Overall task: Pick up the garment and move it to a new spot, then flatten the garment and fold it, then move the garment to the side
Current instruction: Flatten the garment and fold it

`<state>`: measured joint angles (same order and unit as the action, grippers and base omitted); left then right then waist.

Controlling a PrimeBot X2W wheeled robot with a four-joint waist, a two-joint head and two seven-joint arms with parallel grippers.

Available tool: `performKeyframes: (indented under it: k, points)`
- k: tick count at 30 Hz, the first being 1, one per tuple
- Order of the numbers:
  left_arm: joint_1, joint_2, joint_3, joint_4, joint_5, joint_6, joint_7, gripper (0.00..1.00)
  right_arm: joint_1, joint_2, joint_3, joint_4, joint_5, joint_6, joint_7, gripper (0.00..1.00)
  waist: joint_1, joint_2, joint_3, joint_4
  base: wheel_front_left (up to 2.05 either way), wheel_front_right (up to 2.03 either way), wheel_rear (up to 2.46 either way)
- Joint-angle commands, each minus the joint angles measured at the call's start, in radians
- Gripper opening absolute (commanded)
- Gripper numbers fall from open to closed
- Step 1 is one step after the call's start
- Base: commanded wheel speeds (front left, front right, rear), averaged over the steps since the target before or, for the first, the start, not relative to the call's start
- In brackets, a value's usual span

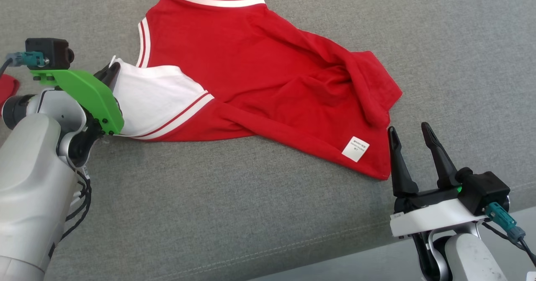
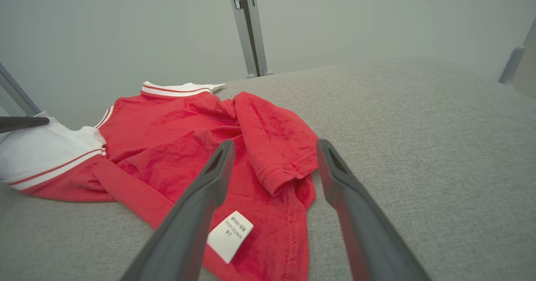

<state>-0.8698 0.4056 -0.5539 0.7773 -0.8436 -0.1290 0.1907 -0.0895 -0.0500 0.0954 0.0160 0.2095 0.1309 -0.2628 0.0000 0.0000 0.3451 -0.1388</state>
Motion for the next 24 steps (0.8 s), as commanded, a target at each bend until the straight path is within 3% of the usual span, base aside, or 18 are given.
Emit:
performKeyframes:
  k: [1,7,13,19,24]
  points:
    - [0.022,0.016,-0.008,-0.018,-0.010,-0.003,-0.016,0.00,0.001,-0.002,-0.003,-0.001,0.003,0.000,-0.003,1.00,0.0000,0.0000,-0.008,0.008,0.00,0.00,0.00]
    - [0.137,0.080,-0.060,-0.200,-0.047,-0.002,-0.076,0.00,0.020,-0.002,-0.039,-0.010,-0.003,0.000,-0.003,1.00,0.0000,0.0000,-0.026,0.040,0.00,0.00,0.00]
    - [0.322,0.133,-0.045,-0.403,-0.102,0.005,-0.121,0.00,0.040,-0.002,-0.067,-0.009,-0.016,0.000,-0.003,1.00,0.0000,0.0000,-0.045,0.083,0.00,0.00,0.00]
    - [0.505,0.157,-0.027,-0.571,-0.157,0.045,-0.165,0.00,0.044,-0.002,-0.076,-0.008,-0.024,0.000,0.003,1.00,0.0000,0.0000,-0.060,0.111,0.00,0.00,0.00]
    - [0.593,0.156,-0.018,-0.612,-0.192,0.068,-0.186,0.00,0.044,-0.002,-0.083,-0.012,-0.030,0.000,0.018,1.00,0.0000,0.0000,-0.069,0.125,0.00,0.00,0.00]
